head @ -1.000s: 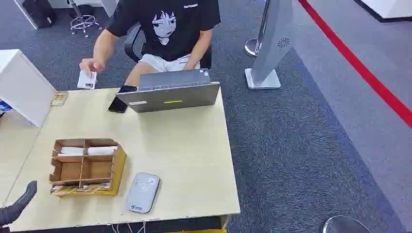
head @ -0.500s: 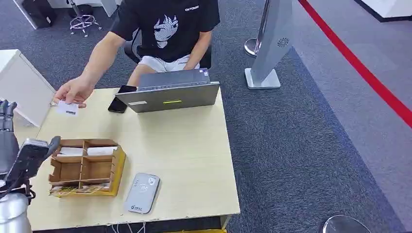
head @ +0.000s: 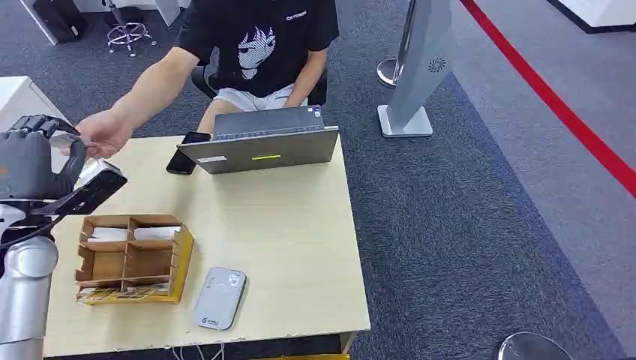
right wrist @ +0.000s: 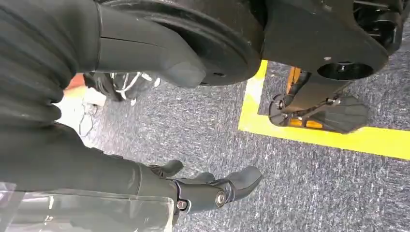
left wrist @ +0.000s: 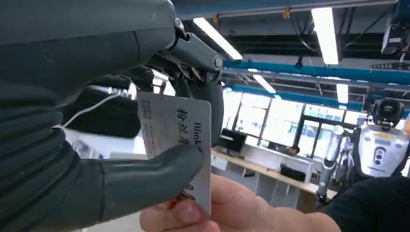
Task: Pass the card to the sensor for recognition and then transmit it.
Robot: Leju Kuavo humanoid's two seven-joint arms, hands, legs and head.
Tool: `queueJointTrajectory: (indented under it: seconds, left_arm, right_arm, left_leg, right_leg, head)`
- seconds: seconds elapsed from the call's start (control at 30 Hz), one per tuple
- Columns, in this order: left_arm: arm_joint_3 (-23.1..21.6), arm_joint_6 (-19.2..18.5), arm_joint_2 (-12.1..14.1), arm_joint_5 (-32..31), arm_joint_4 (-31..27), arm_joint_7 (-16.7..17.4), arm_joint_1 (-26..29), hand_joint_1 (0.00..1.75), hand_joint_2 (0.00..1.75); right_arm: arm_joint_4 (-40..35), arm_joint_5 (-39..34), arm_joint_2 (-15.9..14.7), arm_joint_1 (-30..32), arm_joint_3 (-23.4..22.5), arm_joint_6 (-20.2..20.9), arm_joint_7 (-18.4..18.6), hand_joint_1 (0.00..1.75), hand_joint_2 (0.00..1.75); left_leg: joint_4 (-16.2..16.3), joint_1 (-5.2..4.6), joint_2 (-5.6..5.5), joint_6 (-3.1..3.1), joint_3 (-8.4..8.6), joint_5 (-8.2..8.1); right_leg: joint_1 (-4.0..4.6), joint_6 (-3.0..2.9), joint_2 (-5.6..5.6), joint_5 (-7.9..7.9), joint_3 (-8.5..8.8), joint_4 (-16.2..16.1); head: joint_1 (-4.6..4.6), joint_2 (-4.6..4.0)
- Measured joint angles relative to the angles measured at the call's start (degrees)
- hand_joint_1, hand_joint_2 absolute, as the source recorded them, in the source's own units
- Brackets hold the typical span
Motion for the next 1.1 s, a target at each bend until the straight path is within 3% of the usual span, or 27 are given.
queueJointTrajectory:
  seconds: [0.37,0.5,0.67,0.83,0.97,1.1]
  left_arm:
    - [-9.2,5.9,6.0,-11.1,2.6,4.9,-7.3,1.75,1.75]
    - [-10.9,9.8,7.8,-12.6,2.7,5.4,-6.7,1.75,1.75]
    - [-10.8,17.4,8.1,-11.1,-3.0,2.2,5.0,1.75,1.75]
    - [-10.8,25.7,4.0,-12.5,-11.5,-1.5,22.5,1.75,1.75]
    - [-11.7,27.1,-0.3,-11.6,-16.1,-4.9,32.6,1.75,1.75]
    - [-12.9,27.1,-3.1,-10.5,-17.8,-6.1,37.8,1.75,1.75]
  right_arm:
    - [0.0,3.3,0.0,-0.4,0.1,0.7,0.8,0.0,1.75]
    - [0.0,4.3,0.0,-0.4,0.0,0.9,0.9,0.0,1.75]
    - [0.0,4.0,0.0,-0.4,-0.1,0.8,0.9,0.0,1.75]
    - [0.1,3.1,0.0,-0.3,-0.5,0.5,0.8,0.0,1.75]
    - [0.2,2.4,0.1,-0.2,-1.3,0.0,0.4,0.0,1.75]
    - [0.2,2.3,0.5,0.0,-2.0,-0.7,0.4,0.0,1.75]
  left_leg:
    - [0.0,0.09,0.11,-0.02,-0.05,0.01]
    - [0.0,0.09,0.18,-0.03,-0.04,0.0]
    - [0.0,0.07,0.21,-0.1,-0.02,-0.09]
    - [0.0,0.06,0.28,-0.06,-0.05,-0.21]
    - [0.0,0.05,0.25,-0.04,-0.09,-0.23]
    - [0.0,0.06,0.22,-0.04,-0.08,-0.23]
  right_leg:
    - [0.11,-0.06,0.16,0.04,-0.07,0.0]
    - [0.11,-0.06,0.22,0.04,-0.06,0.0]
    - [0.1,-0.09,0.27,-0.02,-0.08,0.0]
    - [0.09,-0.05,0.36,-0.07,-0.11,-0.1]
    - [0.08,0.01,0.3,-0.11,-0.11,-0.1]
    - [0.09,0.01,0.29,-0.1,-0.09,-0.1]
  head:
    - [0.02,0.0]
    - [-0.02,0.0]
    - [-0.04,0.0]
    - [-0.04,0.0]
    - [-0.04,0.0]
    - [-0.04,0.02]
